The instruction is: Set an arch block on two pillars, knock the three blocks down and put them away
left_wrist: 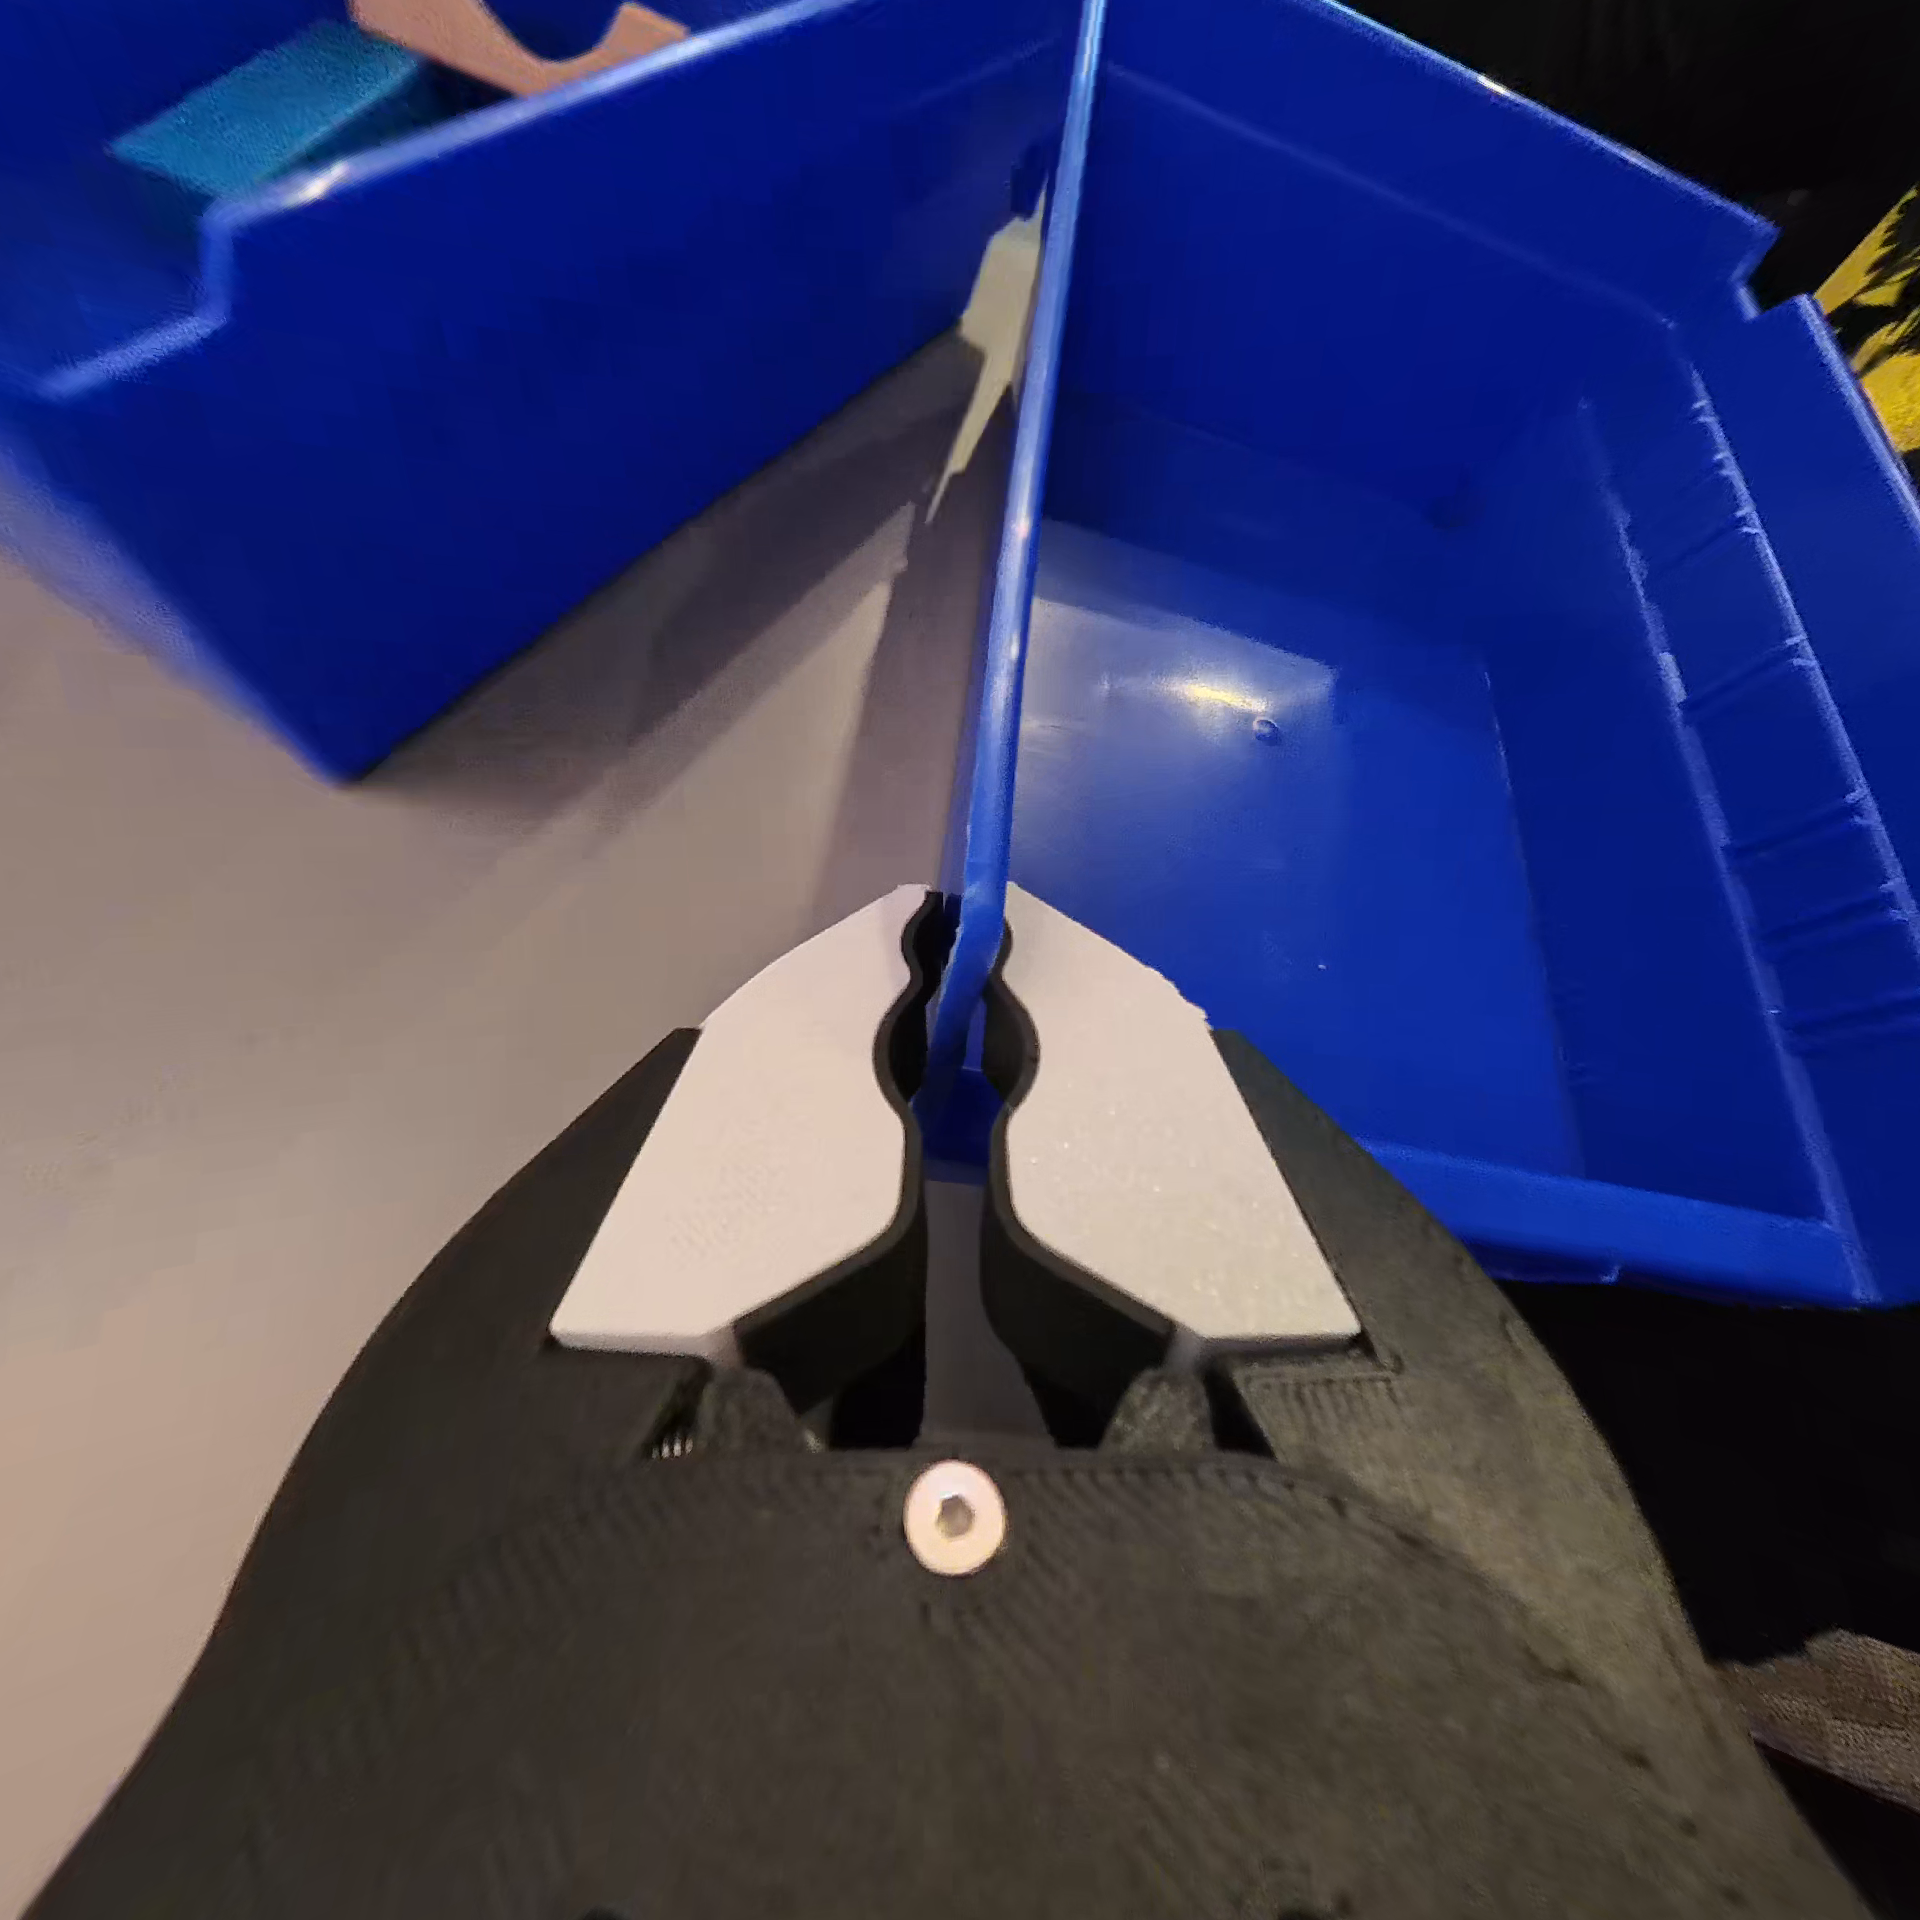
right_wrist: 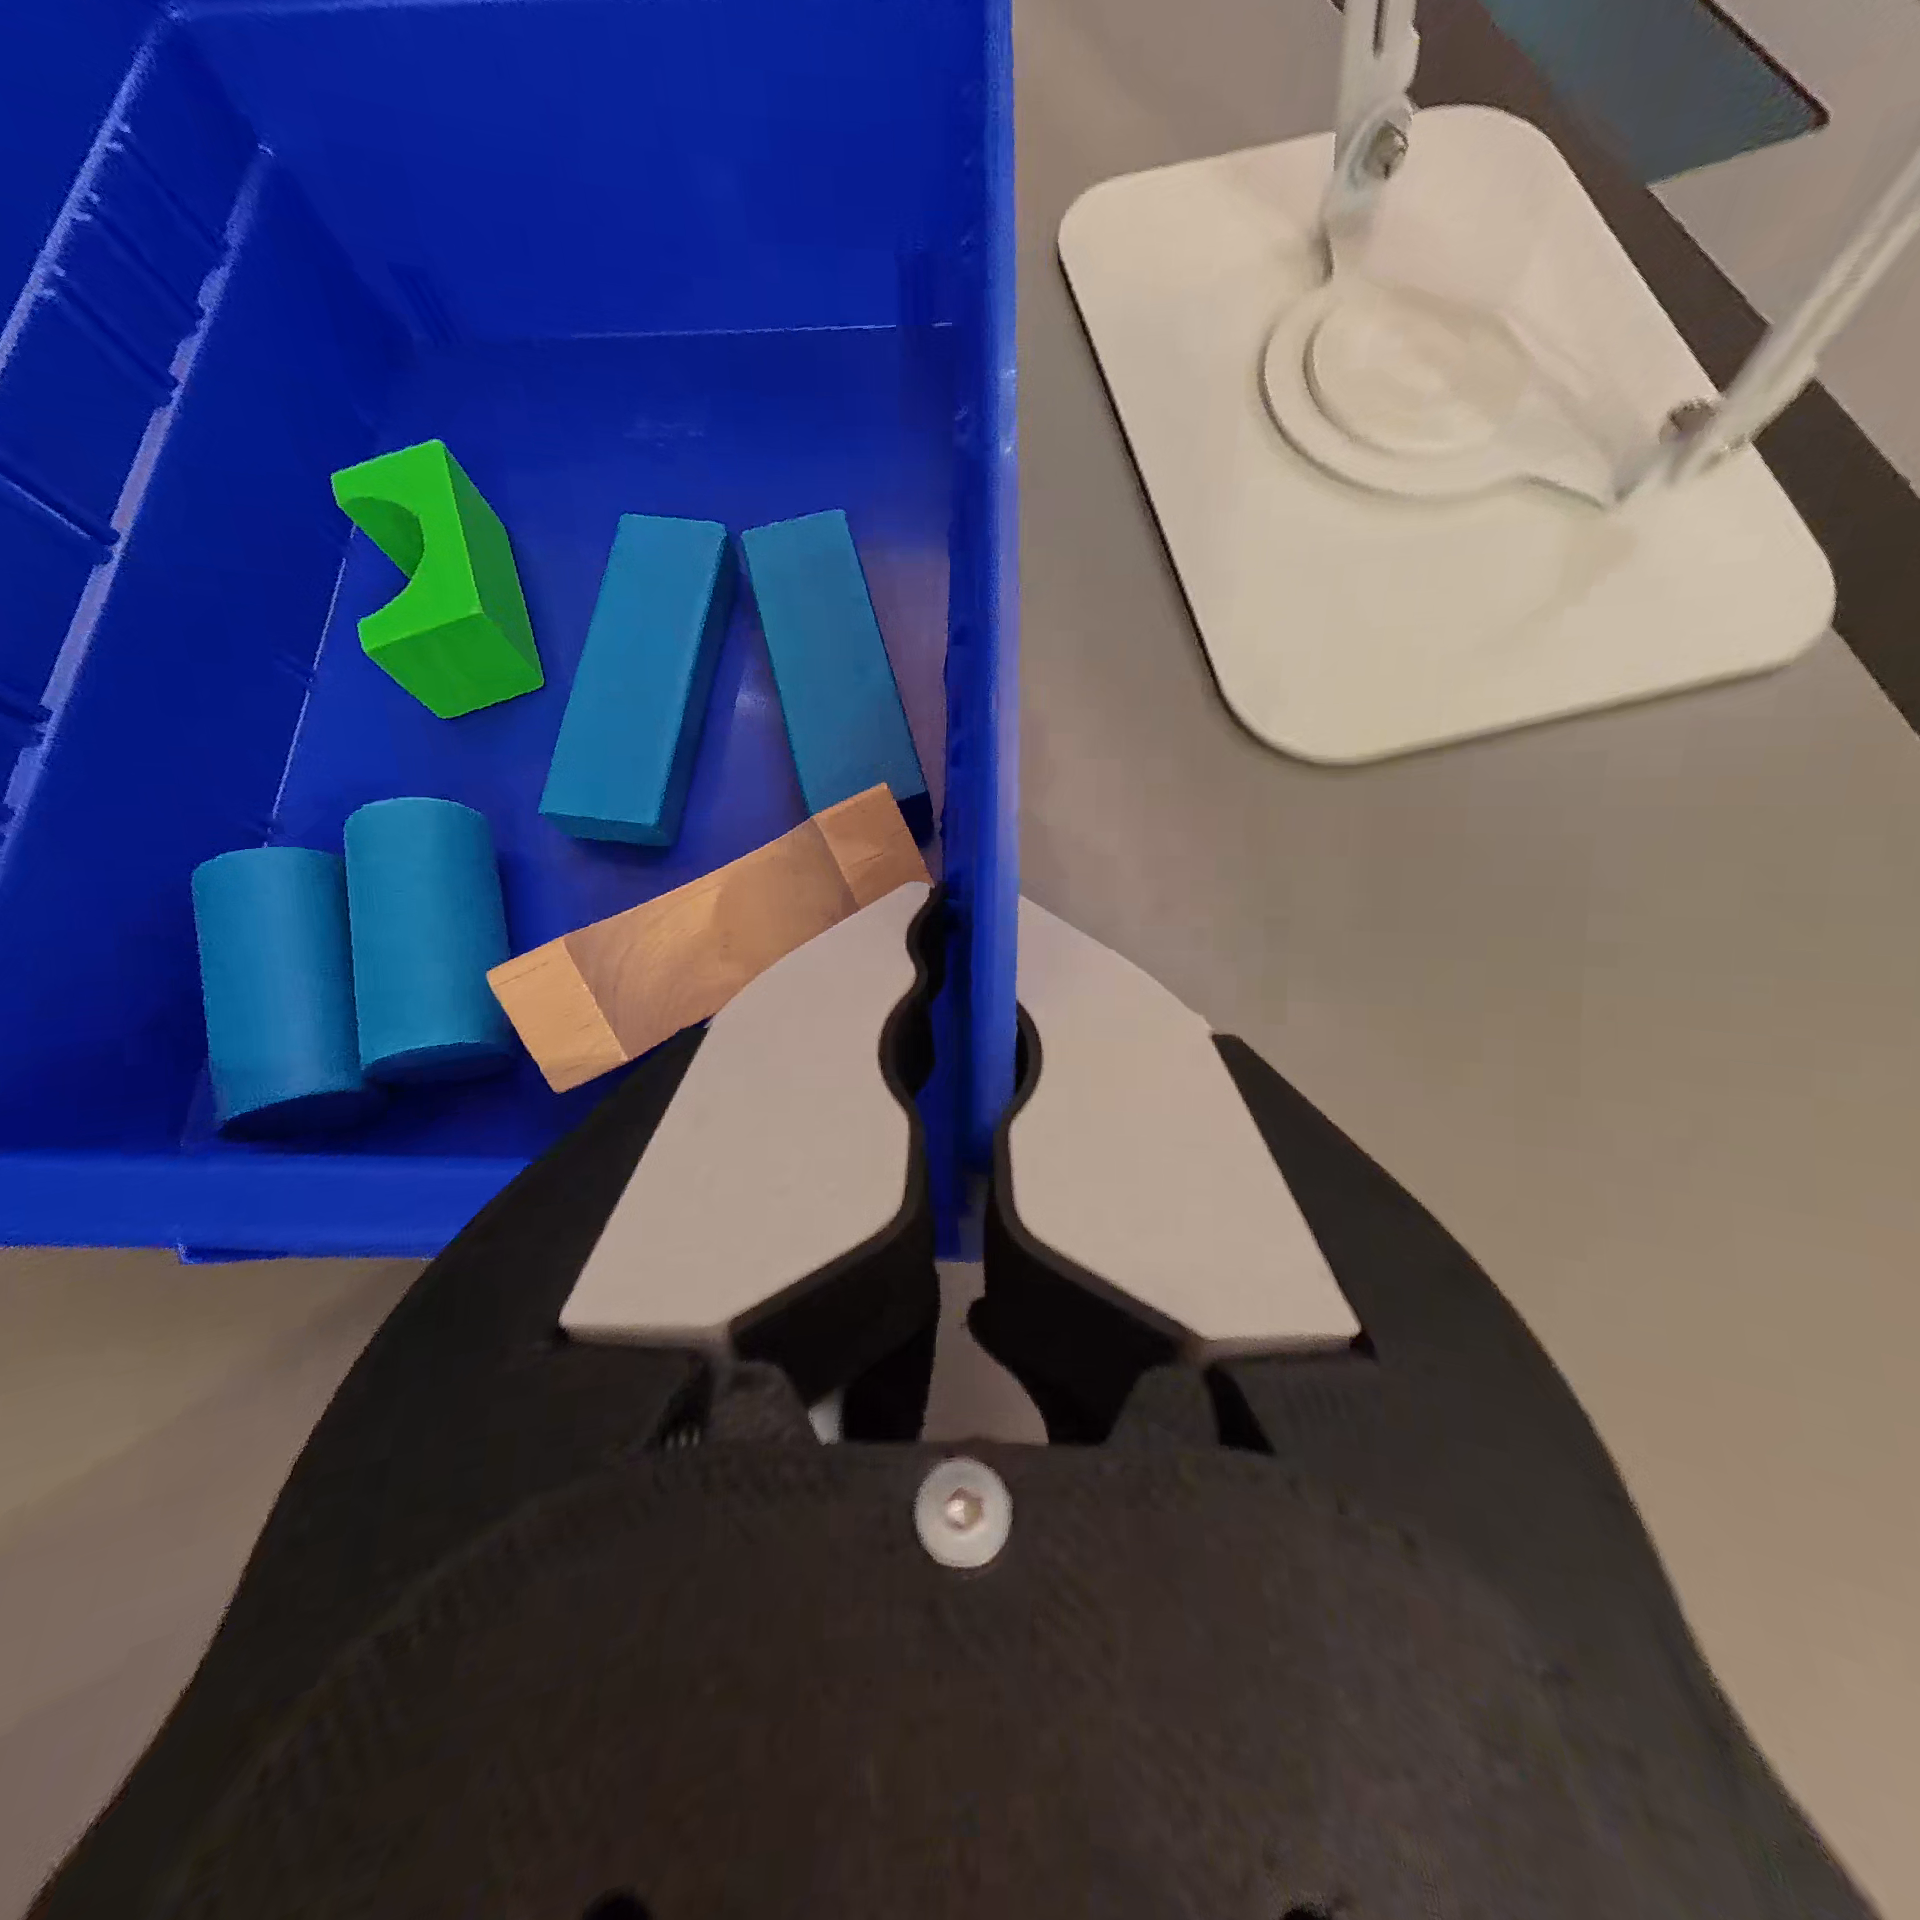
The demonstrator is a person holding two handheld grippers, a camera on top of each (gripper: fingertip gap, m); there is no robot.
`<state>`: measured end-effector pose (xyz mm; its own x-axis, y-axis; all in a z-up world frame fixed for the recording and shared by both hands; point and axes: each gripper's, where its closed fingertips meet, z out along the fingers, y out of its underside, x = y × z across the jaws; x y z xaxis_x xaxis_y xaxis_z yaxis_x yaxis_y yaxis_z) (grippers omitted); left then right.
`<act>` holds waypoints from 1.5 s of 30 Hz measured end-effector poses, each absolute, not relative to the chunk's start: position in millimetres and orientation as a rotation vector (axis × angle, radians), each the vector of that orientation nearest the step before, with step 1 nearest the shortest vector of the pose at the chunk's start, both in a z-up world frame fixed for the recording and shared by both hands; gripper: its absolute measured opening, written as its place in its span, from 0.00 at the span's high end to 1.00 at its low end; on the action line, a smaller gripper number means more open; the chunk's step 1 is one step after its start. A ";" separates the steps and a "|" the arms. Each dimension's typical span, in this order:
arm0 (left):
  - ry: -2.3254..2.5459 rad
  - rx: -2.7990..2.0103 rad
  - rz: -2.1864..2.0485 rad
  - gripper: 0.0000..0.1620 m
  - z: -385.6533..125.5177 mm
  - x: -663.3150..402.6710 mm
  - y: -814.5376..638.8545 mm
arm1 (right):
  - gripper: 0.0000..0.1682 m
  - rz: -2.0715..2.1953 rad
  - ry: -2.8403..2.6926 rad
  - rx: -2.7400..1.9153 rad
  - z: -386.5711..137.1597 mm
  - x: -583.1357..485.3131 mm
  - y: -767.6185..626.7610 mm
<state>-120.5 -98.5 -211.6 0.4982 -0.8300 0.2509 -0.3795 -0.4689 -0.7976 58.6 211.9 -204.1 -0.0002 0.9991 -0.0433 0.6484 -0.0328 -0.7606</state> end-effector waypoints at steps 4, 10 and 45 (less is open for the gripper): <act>0.964 -2.082 -0.859 0.92 -211.4 -111.7 -89.3 | 0.77 0.730 -1.672 -1.719 -192.1 34.5 214.6; 0.863 -2.085 -0.825 0.47 -168.9 -150.9 -92.9 | 0.61 0.015 -1.482 -1.706 -139.3 101.0 219.7; 0.668 -2.867 -0.043 0.92 -230.1 -270.0 92.4 | 0.91 0.227 -1.858 -2.243 -194.6 164.0 23.5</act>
